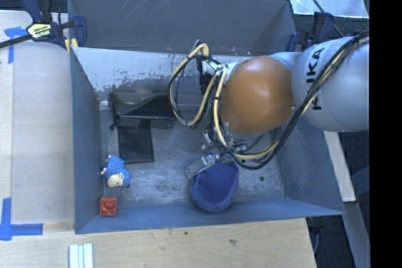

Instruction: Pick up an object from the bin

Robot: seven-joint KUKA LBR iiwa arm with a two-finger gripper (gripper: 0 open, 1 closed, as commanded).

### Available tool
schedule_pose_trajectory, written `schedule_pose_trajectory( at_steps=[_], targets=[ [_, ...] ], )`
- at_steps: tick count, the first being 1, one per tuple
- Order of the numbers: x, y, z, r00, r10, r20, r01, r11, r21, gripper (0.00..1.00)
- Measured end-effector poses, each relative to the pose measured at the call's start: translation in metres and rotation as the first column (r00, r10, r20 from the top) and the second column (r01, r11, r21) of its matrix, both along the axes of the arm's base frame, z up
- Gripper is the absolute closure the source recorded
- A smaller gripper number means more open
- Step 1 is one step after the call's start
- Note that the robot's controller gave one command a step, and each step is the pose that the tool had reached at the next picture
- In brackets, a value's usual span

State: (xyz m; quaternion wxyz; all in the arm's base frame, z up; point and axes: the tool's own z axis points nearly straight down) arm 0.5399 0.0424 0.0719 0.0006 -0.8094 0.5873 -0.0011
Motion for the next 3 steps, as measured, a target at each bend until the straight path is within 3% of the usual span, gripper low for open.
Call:
schedule_pose_trajectory(
  at_steps=[1, 3],
  targets=[
    [0.002, -0.001, 0.003, 1.0, -0.004, 0.005, 0.004, 1.0, -0.002, 1.0],
    [0.004, -0.001, 0.068, 1.0, -0.007, 0.003, 0.007, 1.0, 0.003, 1.0]
  ],
)
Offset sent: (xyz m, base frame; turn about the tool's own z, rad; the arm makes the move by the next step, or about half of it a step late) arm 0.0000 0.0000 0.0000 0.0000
